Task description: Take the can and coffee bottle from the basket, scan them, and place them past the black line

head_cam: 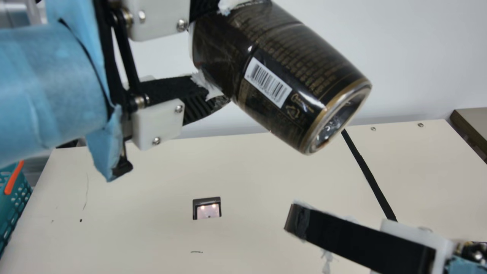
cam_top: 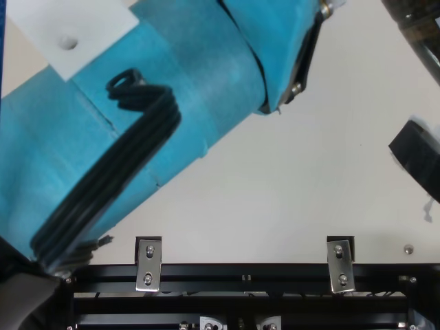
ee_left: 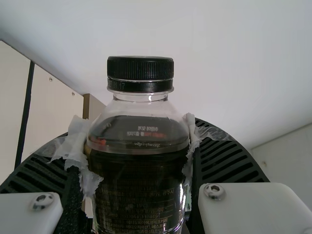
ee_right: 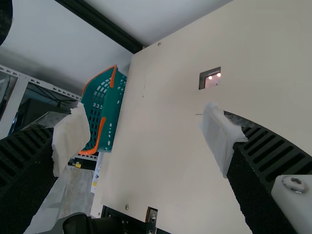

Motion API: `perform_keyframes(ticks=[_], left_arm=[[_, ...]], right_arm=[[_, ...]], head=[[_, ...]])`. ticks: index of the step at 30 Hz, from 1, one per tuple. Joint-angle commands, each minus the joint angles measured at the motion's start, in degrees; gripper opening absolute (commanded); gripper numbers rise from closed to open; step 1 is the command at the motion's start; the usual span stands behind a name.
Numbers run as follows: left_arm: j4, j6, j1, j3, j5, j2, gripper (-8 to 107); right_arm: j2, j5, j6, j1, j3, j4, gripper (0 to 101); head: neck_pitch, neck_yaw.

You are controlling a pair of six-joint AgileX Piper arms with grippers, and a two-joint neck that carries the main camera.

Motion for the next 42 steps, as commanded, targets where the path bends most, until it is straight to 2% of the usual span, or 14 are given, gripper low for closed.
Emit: perform_keyframes(ticks=[1,6,14,20,26,38,42], left_arm=[[0.0,0.0,0.0,0.0,0.0,0.0,10],[-2.4,2.6,1.3,0.4,0.0,-0.1,10],[-10.5,10.8,8.8,4.6,-1.0,-1.6,10],[-21.8,22.2,14.9,10.9,-2.7,-3.1,10],[-34.7,35.7,20.8,17.2,-2.3,-3.7,10],[-56.9,63.3,32.7,28.3,2.6,-3.6,10],[-64.6,70.6,37.2,31.8,5.9,-3.9,10]], right_arm=[[0.0,0.0,0.0,0.0,0.0,0.0,101],[0.0,0.0,0.0,0.0,0.0,0.0,101],[0.0,0.0,0.0,0.0,0.0,0.0,101],[0.0,0.0,0.0,0.0,0.0,0.0,101],[0.0,0.0,0.0,0.0,0.0,0.0,101],[0.0,0.0,0.0,0.0,0.0,0.0,101],[0.0,0.0,0.0,0.0,0.0,0.0,101]], head=[[-1.8,-0.8],[-1.8,-0.8],[-1.8,-0.8],[-1.8,-0.8],[-1.8,-0.8],[-1.8,-0.8],[-1.8,-0.8]])
